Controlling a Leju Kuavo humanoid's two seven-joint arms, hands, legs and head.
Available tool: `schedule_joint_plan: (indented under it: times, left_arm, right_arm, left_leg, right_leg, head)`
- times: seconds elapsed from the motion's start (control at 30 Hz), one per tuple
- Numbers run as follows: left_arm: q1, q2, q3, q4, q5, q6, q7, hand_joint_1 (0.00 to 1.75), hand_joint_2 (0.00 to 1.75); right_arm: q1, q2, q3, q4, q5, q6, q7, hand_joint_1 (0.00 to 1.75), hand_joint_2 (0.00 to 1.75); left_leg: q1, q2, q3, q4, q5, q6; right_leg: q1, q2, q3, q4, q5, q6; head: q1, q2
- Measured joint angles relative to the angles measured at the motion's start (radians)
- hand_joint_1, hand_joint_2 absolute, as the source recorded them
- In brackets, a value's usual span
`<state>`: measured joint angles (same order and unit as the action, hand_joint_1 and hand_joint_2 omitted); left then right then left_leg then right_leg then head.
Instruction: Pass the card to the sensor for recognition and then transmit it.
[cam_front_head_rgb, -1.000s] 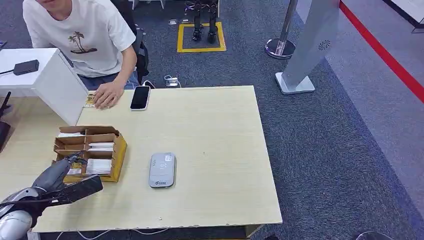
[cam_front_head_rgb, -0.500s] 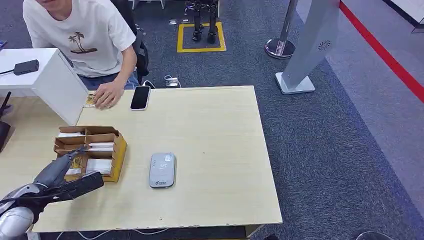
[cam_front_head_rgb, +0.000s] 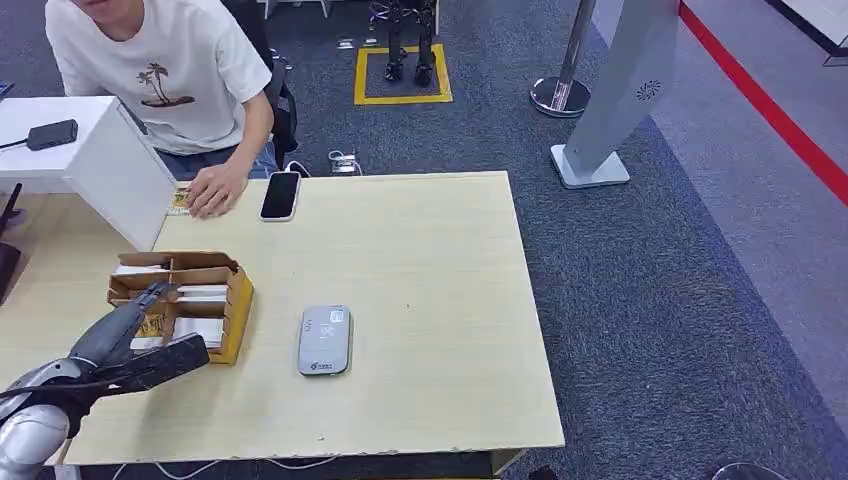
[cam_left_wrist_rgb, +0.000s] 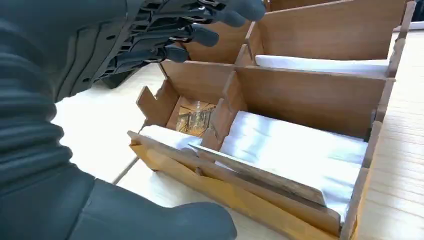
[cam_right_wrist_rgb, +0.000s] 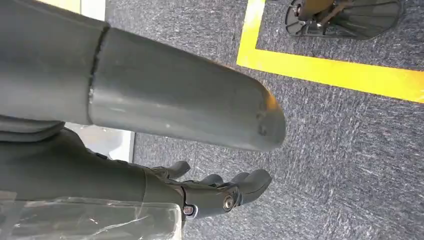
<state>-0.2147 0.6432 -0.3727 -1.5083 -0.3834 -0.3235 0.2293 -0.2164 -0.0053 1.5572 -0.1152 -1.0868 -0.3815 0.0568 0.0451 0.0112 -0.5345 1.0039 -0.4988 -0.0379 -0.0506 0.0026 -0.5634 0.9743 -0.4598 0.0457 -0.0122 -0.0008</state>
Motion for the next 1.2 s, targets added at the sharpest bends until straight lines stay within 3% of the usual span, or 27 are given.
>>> schedule_joint_plan:
  times: [0.3,0.67,0.97,1.2]
  left_arm:
    - [0.000,0.007,0.000,0.000,0.006,-0.003,0.000,0.00,1.75]
    - [-0.015,0.118,0.000,-0.068,0.089,-0.068,0.049,0.00,1.75]
    - [-0.020,0.170,0.000,-0.106,0.104,-0.084,0.071,0.00,1.75]
    - [-0.027,0.221,0.000,-0.137,0.205,-0.105,0.105,0.00,1.75]
  right_arm:
    - [-0.001,0.000,0.000,-0.003,-0.002,0.001,-0.002,0.00,0.00]
    - [-0.001,0.000,0.000,-0.003,-0.021,0.002,-0.010,0.00,0.00]
    - [-0.001,0.005,0.000,-0.004,-0.023,0.003,-0.011,0.00,0.00]
    - [-0.001,0.006,0.000,-0.004,-0.022,0.002,-0.010,0.00,0.00]
  left_leg:
    - [0.000,0.000,0.000,0.000,0.000,0.000]
    - [0.000,0.000,0.000,0.000,0.000,0.000]
    - [0.000,0.000,0.000,0.000,0.000,0.000]
    - [0.000,0.000,0.000,0.000,0.000,0.000]
  right_leg:
    - [0.000,0.000,0.000,0.000,0.000,0.000]
    - [0.000,0.000,0.000,0.000,0.000,0.000]
    - [0.000,0.000,0.000,0.000,0.000,0.000]
    - [0.000,0.000,0.000,0.000,0.000,0.000]
  head:
    - [0.000,0.000]
    - [0.000,0.000]
    - [0.000,0.000]
    - [0.000,0.000]
